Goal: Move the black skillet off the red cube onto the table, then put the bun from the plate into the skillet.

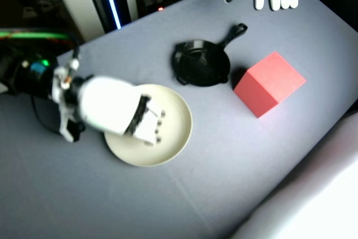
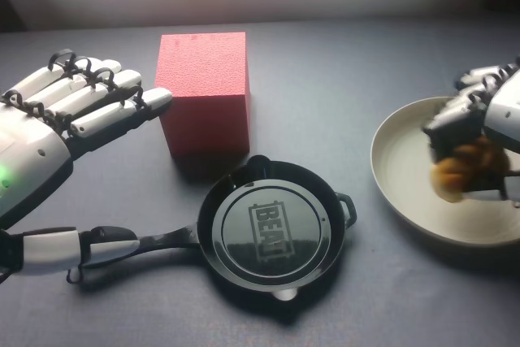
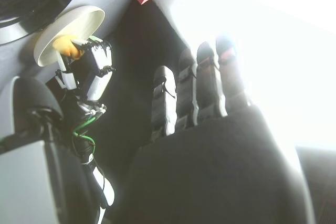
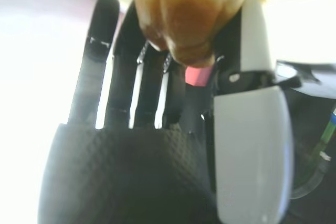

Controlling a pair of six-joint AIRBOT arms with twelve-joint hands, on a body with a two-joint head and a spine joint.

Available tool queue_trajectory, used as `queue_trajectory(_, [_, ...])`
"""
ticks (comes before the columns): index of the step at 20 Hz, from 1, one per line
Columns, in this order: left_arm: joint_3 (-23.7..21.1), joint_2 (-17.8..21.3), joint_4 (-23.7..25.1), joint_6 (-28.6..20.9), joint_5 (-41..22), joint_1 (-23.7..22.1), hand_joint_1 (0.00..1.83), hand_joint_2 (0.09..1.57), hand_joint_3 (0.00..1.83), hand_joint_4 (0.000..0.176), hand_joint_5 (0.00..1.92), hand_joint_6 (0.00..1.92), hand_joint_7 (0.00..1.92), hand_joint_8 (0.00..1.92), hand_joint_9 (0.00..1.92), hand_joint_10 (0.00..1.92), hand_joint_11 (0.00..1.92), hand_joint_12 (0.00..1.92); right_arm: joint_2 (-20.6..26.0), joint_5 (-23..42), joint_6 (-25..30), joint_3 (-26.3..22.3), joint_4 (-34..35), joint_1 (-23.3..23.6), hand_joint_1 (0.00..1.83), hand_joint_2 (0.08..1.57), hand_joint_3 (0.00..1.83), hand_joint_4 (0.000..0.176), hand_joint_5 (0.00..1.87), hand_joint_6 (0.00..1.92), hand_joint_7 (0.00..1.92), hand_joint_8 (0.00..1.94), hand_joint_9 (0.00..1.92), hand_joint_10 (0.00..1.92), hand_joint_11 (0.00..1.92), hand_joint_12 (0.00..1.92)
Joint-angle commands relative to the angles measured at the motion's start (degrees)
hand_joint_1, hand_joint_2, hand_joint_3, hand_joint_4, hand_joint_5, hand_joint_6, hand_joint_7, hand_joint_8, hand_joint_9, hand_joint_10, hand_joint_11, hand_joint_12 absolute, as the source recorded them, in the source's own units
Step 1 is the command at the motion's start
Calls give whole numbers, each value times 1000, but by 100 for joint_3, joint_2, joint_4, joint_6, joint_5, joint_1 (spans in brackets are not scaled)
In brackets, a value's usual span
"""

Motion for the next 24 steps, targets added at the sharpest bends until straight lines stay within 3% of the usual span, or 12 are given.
queue_trajectory(1, [-18, -6, -4, -3, -724, -41, 684, 979, 0, 131, 148, 0, 156, 0, 97, 5, 0, 388, 49, 940, 59, -42, -32, 137, 1348, 1184, 1, 0, 921, 1036, 784, 1331, 702, 1409, 395, 1513])
queue_trajectory(5, [-19, -7, -41, -2, -768, -25, 709, 982, 0, 116, 153, 1, 149, 1, 100, 2, 0, 401, -174, 1112, 402, -87, -749, 649, 1239, 1147, 0, 0, 995, 798, 876, 1353, 814, 1109, 646, 1456])
queue_trajectory(8, [-20, 1, -55, -2, -792, -11, 688, 1000, 5, 122, 152, 0, 169, 4, 121, 5, 0, 413, -584, 863, 522, -25, -1258, 990, 1267, 1160, 0, 0, 995, 782, 820, 1424, 709, 1293, 541, 1465])
queue_trajectory(11, [-20, 2, -83, -1, -870, 11, 632, 992, 0, 114, 152, 0, 176, 1, 129, 2, 0, 367, -890, 646, 534, 25, -1452, 1175, 1366, 1141, 0, 0, 895, 1063, 906, 1082, 857, 1278, 655, 1182])
queue_trajectory(13, [-19, 5, -106, 0, -911, 17, 586, 987, 0, 124, 133, 0, 153, 0, 106, 0, 0, 319, -1040, 546, 575, 60, -1538, 1252, 1364, 1149, 2, 0, 860, 1074, 870, 1124, 879, 1298, 674, 1324])
queue_trajectory(14, [-19, 8, -112, 0, -944, 20, 579, 983, 0, 107, 121, 1, 142, 1, 94, 1, 0, 246, -1116, 481, 579, 77, -1583, 1297, 1218, 1183, 0, 0, 857, 1146, 829, 1236, 786, 1079, 586, 1435])
queue_trajectory(15, [-19, 10, -115, 0, -979, 25, 548, 994, 2, 74, 98, 0, 104, 1, 61, 1, 0, 159, -1208, 417, 579, 104, -1610, 1336, 1221, 1173, 0, 0, 895, 989, 867, 1314, 827, 1077, 617, 1526])
queue_trajectory(16, [-20, 10, -116, 0, -994, 27, 504, 990, 0, 71, 102, 0, 101, 0, 72, 0, 0, 209, -1247, 397, 579, 116, -1613, 1345, 1245, 1160, 0, 0, 937, 853, 887, 1365, 848, 1201, 672, 1609])
queue_trajectory(18, [-21, 10, -119, 0, -1013, 30, 442, 1026, 11, 34, 78, 0, 86, 0, 68, 0, 0, 261, -1317, 358, 579, 146, -1612, 1351, 1244, 1130, 0, 0, 957, 862, 979, 1194, 931, 1094, 779, 1441])
queue_trajectory(20, [-24, 11, -120, 0, -1024, 31, 422, 1032, 5, 60, 106, 6, 137, 8, 102, 7, 0, 341, -1437, 251, 579, 192, -1613, 1352, 1264, 1102, 0, 0, 1012, 755, 1040, 1099, 1022, 1020, 899, 1394])
queue_trajectory(22, [-25, 12, -121, 0, -1024, 31, 432, 1032, 3, 75, 137, 6, 175, 6, 130, 6, 0, 402, -1467, 213, 579, 204, -1613, 1352, 1256, 1151, 2, 0, 977, 716, 898, 1399, 954, 1434, 899, 1700])
queue_trajectory(24, [-25, 12, -122, 0, -1024, 31, 425, 1037, 3, 79, 135, 1, 172, 1, 130, 3, 0, 378, -1504, 158, 579, 219, -1615, 1352, 1212, 1188, 6, 0, 843, 1005, 847, 1401, 658, 1349, 464, 1751])
